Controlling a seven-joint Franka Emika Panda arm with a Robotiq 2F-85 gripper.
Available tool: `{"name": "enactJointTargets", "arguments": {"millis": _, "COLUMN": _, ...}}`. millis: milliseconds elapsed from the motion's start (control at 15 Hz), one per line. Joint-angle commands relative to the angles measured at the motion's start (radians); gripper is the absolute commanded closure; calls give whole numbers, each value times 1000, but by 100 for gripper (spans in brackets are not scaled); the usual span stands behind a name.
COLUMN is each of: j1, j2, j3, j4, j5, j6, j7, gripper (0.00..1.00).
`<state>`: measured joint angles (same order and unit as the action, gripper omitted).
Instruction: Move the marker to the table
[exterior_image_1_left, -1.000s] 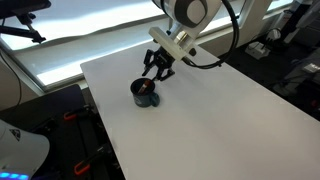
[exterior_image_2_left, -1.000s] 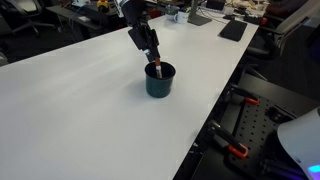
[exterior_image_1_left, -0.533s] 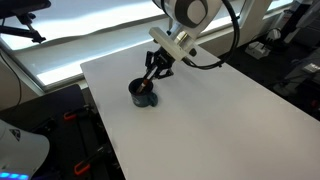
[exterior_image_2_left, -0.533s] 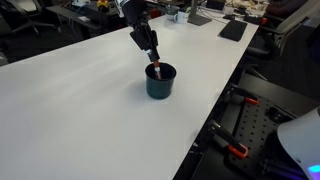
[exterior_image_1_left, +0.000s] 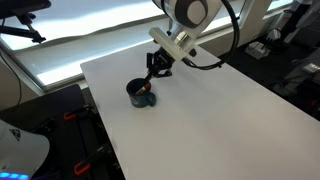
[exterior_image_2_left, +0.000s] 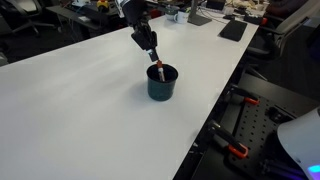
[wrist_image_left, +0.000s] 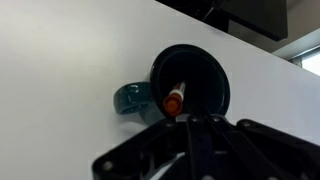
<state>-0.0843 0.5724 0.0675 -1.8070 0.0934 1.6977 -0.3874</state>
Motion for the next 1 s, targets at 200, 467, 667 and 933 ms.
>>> {"name": "enactJointTargets", "arguments": {"millis": 200, "j1": 3, "j2": -35, "j3": 1, "j4": -44, "j5": 12, "j6": 15, "j7": 13, "gripper": 63}}
{"name": "enactJointTargets", "arguments": {"millis": 467, "j1": 3, "j2": -45, "j3": -3, "j4": -60, "j5": 5, "j6": 18, "j7": 17, "gripper": 31}}
{"name": "enactJointTargets", "arguments": {"millis": 667, "j1": 2, "j2": -57, "j3": -6, "j4": -62, "j5": -3, "j6": 23, "j7": 13, "gripper": 8}}
{"name": "enactJointTargets", "arguments": {"millis": 933, "j1": 4, "j2": -68, "j3": -9, "j4": -63, "j5": -3, "j6": 24, "j7": 15, "gripper": 0}}
